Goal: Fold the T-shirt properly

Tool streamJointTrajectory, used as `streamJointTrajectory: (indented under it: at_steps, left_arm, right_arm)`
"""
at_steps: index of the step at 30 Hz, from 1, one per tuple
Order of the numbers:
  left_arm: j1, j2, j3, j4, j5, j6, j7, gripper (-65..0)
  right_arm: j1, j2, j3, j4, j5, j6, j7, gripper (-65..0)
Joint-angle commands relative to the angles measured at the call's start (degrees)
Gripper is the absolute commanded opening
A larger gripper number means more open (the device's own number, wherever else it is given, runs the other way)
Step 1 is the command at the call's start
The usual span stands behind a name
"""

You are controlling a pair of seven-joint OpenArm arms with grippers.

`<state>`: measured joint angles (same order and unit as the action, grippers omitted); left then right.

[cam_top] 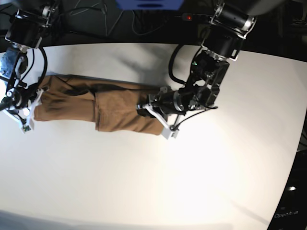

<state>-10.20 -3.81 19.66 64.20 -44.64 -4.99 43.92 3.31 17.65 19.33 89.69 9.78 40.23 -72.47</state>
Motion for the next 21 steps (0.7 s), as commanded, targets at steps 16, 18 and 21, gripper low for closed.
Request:
streamJointTrajectory:
  at_steps: [16,18,21]
  left_arm:
    - [1.9,-0.9,0.1,-0.4,4.0,2.8,3.4,-61.8]
    - [1.9,-0.9,0.1,-0.4,4.0,2.8,3.4,-61.8]
    - [2.0,-1.0,0.1,-0.4,4.0,2.8,3.4,-61.8]
  right_arm:
    - [1.9,-0.6,2.3,-0.5,-0.1,-0.2,0.6,-29.0]
    - [2.3,-0.6,3.2,-2.9,0.0,-0.2,0.6,-26.7]
    - [3.9,-0.6,3.4,-6.7,0.0,-0.2,0.7,-26.4]
